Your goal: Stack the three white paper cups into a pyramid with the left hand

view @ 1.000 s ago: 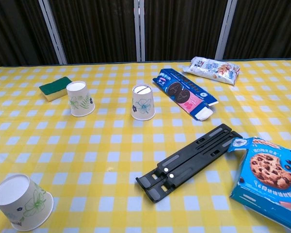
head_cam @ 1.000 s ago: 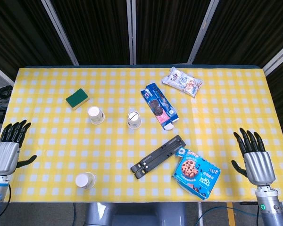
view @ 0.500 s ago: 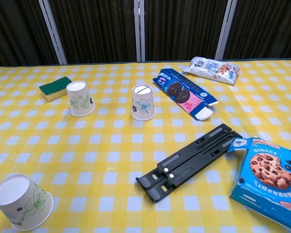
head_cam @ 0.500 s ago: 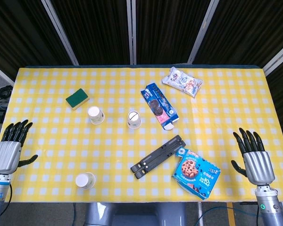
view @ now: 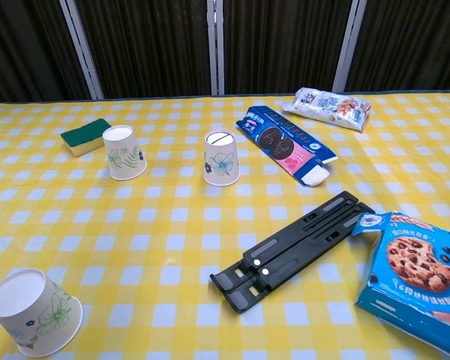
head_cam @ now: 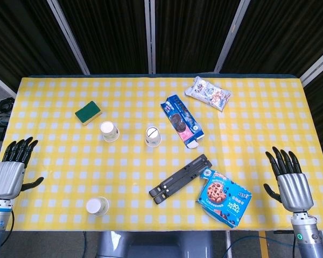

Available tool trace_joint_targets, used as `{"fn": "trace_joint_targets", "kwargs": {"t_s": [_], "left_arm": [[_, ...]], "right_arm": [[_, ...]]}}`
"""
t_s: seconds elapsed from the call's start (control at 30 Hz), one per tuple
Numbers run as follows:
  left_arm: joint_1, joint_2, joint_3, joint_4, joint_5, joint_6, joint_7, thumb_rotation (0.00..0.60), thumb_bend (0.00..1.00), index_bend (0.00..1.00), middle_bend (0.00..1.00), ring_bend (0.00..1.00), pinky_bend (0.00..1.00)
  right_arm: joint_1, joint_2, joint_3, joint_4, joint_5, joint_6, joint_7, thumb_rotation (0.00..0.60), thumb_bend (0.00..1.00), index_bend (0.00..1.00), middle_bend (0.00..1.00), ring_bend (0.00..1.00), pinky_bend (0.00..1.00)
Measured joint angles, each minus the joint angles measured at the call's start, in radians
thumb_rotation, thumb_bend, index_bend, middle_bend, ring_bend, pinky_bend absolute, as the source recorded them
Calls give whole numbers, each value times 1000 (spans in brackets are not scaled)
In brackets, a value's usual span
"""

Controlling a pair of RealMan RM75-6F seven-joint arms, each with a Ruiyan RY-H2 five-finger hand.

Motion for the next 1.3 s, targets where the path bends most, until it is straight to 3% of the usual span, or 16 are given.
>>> {"fn": "trace_joint_targets", "kwargs": {"t_s": [0.27, 0.37, 0.57, 0.9, 1.3], "left_arm": [[-2, 0, 4, 0, 13, 2, -6, 600, 37, 3, 0, 0, 0], [-5, 4, 14, 0, 31, -5, -9, 600, 67, 59, 0, 0, 0], [-27, 27, 72, -17, 129, -45, -30, 600, 167, 207, 0, 0, 0], [-72, 12, 158, -29, 264, -119, 9, 600, 168, 287, 0, 0, 0], [-124, -4, 184, -108, 275, -234, 90, 600, 169, 234, 0, 0, 0]], "right_arm": [[1, -1, 0, 1, 2, -4, -2, 600, 119, 64, 0, 0, 0], [1, -2, 1, 2, 5, -7, 0, 600, 119, 65, 0, 0, 0], [2, -1, 3, 4, 7, -8, 6, 600, 119, 67, 0, 0, 0], [2, 2, 7, 8, 5, -1, 25, 600, 120, 84, 0, 0, 0], [3, -4, 12, 28, 1, 8, 49, 600, 120, 86, 0, 0, 0]]}}
